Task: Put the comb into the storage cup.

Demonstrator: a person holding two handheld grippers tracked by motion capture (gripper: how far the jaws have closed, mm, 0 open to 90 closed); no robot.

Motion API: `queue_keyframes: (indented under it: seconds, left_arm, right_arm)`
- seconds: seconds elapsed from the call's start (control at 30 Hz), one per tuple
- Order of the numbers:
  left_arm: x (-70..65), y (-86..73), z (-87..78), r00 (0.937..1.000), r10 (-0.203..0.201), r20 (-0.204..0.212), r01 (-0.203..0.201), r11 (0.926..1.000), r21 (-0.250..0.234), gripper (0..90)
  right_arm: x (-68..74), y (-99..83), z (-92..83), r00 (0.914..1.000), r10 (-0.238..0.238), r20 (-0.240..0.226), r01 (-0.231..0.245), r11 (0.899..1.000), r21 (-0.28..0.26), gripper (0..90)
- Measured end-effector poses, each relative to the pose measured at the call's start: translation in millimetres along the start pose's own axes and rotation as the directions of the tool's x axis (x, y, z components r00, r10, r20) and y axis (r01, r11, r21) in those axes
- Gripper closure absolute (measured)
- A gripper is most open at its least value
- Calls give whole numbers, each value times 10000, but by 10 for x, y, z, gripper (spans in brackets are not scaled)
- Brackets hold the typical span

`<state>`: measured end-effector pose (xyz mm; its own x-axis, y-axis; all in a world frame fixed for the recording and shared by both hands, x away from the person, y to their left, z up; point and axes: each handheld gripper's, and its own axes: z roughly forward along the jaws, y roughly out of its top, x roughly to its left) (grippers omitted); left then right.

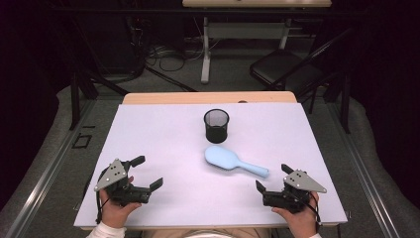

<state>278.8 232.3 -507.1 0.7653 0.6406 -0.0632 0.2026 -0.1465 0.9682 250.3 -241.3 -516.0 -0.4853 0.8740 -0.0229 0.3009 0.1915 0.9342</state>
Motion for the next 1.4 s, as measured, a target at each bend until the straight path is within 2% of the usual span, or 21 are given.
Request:
queue_keyframes:
  seconds: [0.17,0.27,0.7,1.17,1.4]
  left_arm:
    - [-1,-5,23,9999,40,158,-42,9999,151,2]
    - [5,-10,31,9997,26,244,-30,9999,154,3]
    - [-5,-36,54,9995,-93,306,87,9997,213,2]
    - [-62,-39,24,9999,50,152,-55,9995,306,2]
    - [-60,-38,34,9999,0,160,-4,9996,290,2]
  right_arm:
    - [-26,7,-3,10000,78,33,-78,9997,250,0]
    - [-39,16,1,10000,37,-6,-37,9998,213,0]
    - [-63,35,76,9999,45,-150,-34,9972,745,0]
    - [-133,82,148,10000,14,-42,-8,9901,1400,0]
    - [-154,143,192,9991,63,-417,9,9854,1703,0]
